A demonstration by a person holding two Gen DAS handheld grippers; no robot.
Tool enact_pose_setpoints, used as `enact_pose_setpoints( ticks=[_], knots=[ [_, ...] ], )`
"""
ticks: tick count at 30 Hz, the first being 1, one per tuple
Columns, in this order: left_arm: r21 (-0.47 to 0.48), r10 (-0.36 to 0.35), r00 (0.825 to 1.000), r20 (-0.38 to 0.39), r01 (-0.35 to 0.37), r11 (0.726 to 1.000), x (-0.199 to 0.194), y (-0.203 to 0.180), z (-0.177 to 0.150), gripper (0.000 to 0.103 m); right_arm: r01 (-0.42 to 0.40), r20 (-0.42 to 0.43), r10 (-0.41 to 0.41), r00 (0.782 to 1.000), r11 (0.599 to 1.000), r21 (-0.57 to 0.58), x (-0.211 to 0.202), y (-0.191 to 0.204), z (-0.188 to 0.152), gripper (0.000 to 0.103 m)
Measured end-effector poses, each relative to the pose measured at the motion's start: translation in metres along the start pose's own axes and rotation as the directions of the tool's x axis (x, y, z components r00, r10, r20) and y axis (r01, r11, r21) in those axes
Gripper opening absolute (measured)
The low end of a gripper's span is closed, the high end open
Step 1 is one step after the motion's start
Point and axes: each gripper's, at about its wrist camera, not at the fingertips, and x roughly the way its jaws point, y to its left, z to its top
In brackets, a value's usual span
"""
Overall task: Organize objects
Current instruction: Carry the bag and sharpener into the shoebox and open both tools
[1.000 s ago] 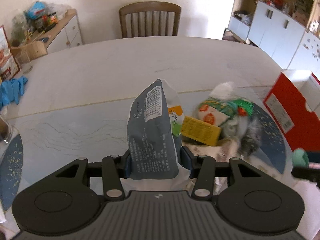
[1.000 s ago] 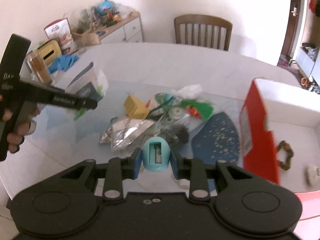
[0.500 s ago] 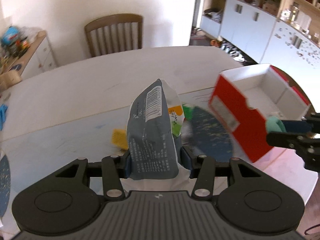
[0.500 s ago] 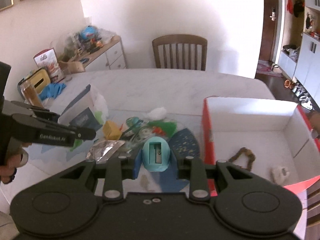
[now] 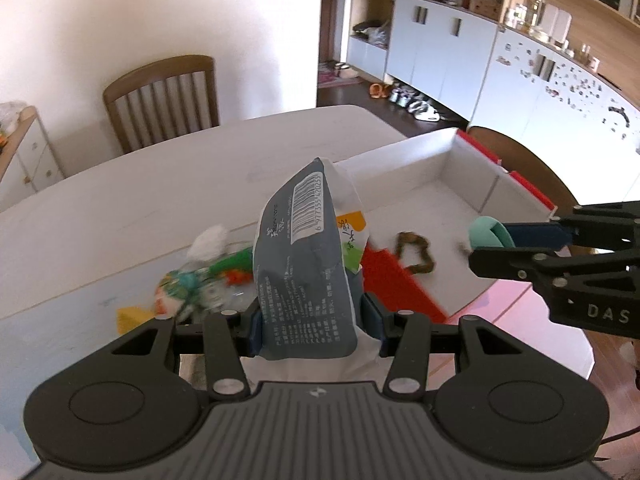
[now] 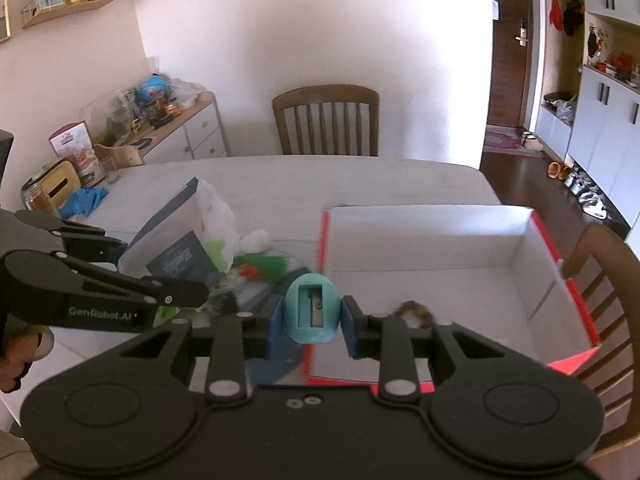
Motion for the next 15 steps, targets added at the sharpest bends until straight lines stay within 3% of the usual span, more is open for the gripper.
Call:
enact_pose_setpoints(
  ticks=[15],
  knots=[
    [0.066,-0.019,0.999,-0.049,0.023,0.998,0.054,-0.084,0.031,0.049,0.046,-0.008,-0.046,0.999,0.999,0.025,-0.003,-0.094,-0.001,0.029]
  ],
)
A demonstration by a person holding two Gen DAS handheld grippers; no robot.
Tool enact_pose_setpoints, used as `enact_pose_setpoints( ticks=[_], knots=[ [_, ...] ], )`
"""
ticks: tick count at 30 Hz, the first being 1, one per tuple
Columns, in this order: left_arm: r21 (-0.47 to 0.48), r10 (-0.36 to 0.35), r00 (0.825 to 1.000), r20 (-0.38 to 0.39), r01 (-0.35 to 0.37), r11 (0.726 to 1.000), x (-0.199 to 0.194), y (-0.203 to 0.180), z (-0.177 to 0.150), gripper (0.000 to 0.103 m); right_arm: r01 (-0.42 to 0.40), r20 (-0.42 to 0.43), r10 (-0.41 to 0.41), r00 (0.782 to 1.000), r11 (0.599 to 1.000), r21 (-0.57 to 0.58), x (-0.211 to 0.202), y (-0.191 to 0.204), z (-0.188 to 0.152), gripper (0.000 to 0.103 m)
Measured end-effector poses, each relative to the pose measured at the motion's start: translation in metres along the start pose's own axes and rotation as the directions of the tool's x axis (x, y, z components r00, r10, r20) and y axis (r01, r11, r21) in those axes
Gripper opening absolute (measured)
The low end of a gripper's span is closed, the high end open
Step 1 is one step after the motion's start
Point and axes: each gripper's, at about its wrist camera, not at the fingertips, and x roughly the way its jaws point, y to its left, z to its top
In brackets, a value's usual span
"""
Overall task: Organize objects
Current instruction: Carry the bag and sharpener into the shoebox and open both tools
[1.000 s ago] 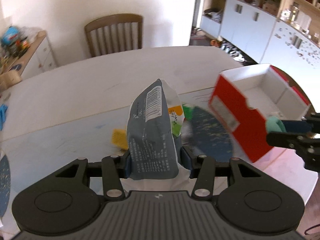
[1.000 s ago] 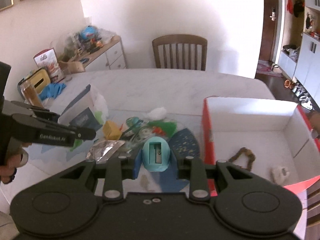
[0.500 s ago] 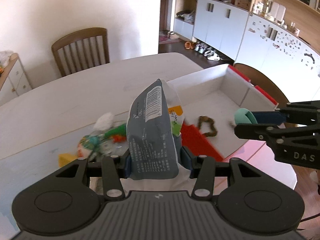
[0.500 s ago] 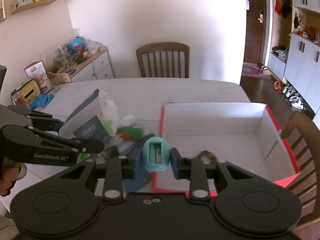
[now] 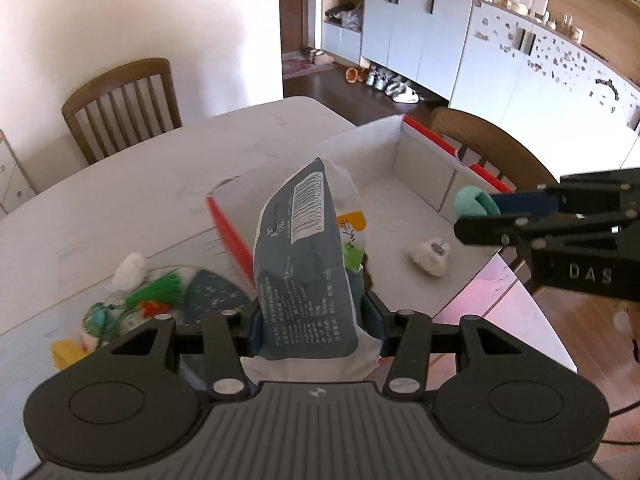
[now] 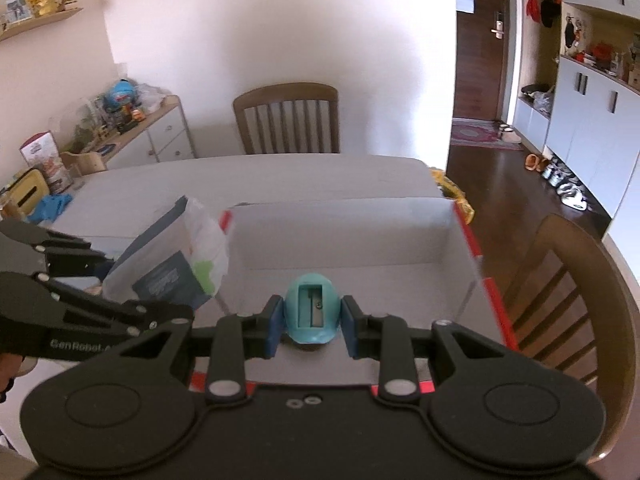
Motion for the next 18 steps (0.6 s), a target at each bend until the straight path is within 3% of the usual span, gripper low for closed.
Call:
enact_pose_setpoints(
  ticks=[11,18],
  knots=[
    [0.055,0.000,0.999,-0.048,0.003,0.999,0.047,-0.037,0.026,0.049,0.040,-0.064,-0.039,0.997,0.999,0.020,0.035,-0.049,-0.001,0.029],
    [0.102,0.002,0.994,-0.114,0.010,0.995,0.086,-0.047,0.040,0.049,0.046,-0.131,-0.052,0.990,0.998,-0.049,0.068,-0.054,-0.002,0.029]
  ],
)
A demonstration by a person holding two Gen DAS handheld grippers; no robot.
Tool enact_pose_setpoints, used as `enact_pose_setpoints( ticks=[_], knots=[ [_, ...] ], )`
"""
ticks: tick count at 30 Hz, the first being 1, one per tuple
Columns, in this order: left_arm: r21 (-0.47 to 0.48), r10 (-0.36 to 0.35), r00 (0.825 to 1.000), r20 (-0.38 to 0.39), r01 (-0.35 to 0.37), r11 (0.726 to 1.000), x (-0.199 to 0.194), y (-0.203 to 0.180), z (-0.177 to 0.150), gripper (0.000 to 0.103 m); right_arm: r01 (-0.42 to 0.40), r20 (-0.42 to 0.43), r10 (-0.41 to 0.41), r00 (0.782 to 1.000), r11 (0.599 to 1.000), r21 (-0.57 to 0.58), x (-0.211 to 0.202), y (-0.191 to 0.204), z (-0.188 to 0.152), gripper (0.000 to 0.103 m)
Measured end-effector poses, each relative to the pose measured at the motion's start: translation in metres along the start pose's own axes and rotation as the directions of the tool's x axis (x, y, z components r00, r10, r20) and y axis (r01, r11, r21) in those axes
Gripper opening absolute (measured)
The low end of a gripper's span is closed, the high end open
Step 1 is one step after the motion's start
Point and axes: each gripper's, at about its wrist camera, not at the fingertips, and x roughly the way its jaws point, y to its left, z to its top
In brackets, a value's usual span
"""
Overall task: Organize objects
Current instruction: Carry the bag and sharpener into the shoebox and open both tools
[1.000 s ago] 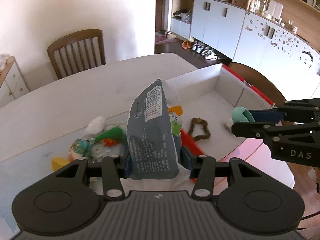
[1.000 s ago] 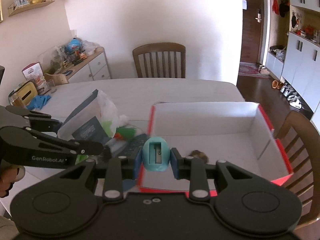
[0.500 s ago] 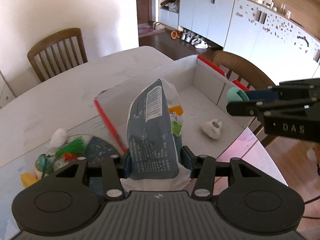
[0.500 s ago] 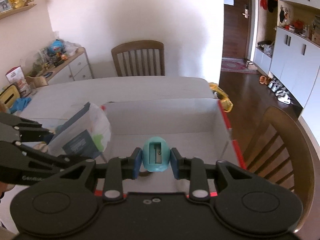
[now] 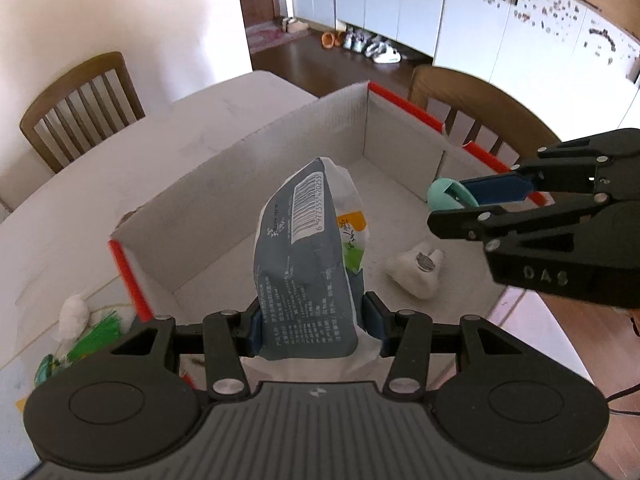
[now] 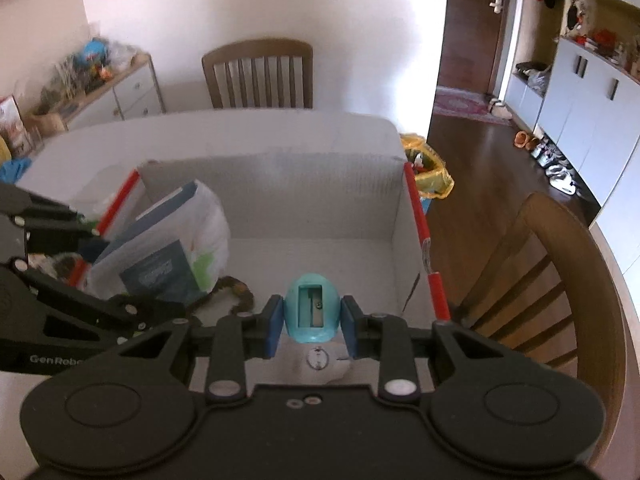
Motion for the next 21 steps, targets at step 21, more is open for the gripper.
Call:
enact_pose_setpoints(
  ticks=[21],
  knots=[
    [-0.050,-0.013,0.984,-0.179,0.004,0.999,0.077,0.018,0.009,0.049,-0.003,-0.173,-0.006,0.985,0.999,-0.053,0.075,-0.010,0.002,0.029]
  ],
)
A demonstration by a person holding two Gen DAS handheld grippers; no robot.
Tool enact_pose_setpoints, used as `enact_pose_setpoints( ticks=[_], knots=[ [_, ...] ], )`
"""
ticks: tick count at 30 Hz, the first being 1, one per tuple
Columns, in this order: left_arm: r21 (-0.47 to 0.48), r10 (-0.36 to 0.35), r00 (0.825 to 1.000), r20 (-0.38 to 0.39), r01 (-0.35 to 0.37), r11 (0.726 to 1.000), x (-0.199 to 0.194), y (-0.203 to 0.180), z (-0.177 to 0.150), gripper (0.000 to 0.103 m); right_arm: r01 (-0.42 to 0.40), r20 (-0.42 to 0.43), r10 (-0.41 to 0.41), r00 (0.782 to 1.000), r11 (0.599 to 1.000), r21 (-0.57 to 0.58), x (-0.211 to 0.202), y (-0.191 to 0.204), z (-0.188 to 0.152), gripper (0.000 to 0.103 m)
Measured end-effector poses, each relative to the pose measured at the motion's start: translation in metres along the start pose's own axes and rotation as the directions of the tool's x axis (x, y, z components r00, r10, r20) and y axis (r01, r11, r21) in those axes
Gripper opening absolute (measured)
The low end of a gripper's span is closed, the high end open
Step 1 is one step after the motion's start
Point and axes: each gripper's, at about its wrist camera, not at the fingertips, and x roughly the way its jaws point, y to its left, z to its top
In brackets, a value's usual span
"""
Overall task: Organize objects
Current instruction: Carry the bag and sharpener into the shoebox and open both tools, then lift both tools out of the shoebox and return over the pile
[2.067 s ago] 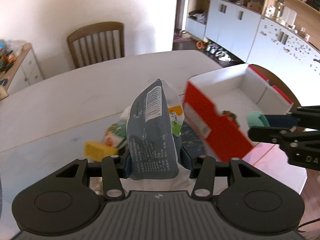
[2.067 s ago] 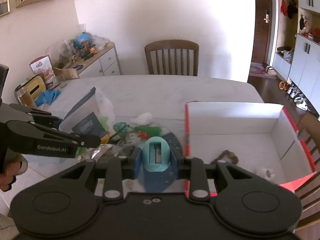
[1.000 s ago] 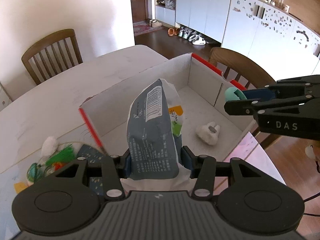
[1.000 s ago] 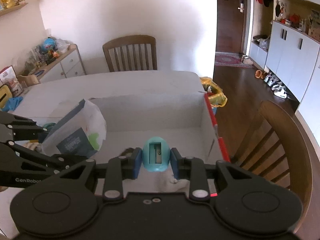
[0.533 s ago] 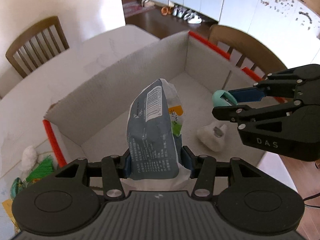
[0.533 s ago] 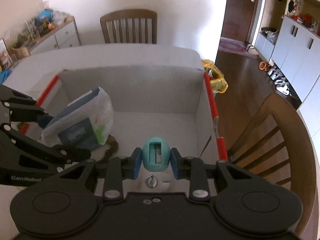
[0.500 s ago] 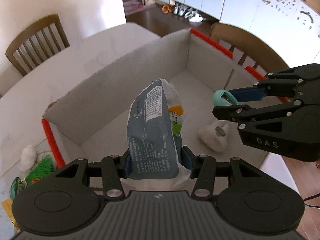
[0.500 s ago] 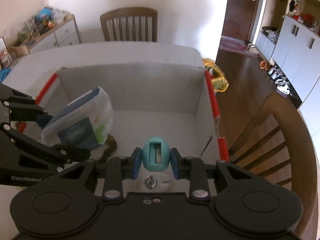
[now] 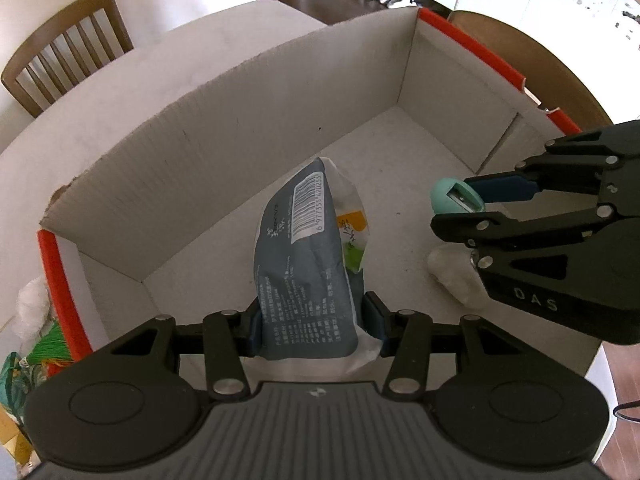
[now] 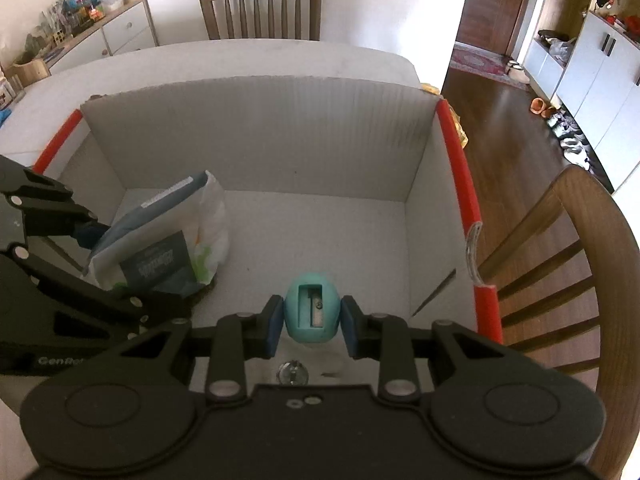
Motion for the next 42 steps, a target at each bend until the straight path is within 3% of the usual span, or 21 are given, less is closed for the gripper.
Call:
enact_pose_setpoints(
  ticks=[12,17,19,31,42],
  knots=[
    [0.000,0.002,0.999,-0.036,-0.002,1.000,0.010,0.005,-0.004,0.052,-0.009,-0.009,0.010,1.000,1.000,0.018,-0.001,-0.006,0.004,0.034],
    [-0.004,-0.011,1.000,-0.027,0.011,1.000,0.003,0.007,-0.006,0.065,-0.022,0.020,0.021,1.000,0.999,0.033,-0.016,-0.009,0.006,0.039],
    [-0.010,-0.018,1.000,-0.011,0.018,1.000,-0.001,0.010,-0.008,0.074,-0.028,0.034,0.027,0.999,0.999,0.042,-0.024,-0.010,0.006,0.041],
    [-0.035,-0.053,0.995,0.085,0.056,0.998,-0.038,0.006,-0.018,0.074,-0.045,0.111,0.037,0.993,0.996,0.072,-0.067,-0.008,0.002,0.042],
    [-0.065,-0.079,0.970,0.231,0.096,0.993,-0.106,0.025,-0.043,0.074,-0.073,0.204,0.058,0.977,0.995,0.065,-0.113,0.020,-0.002,0.042]
  ],
)
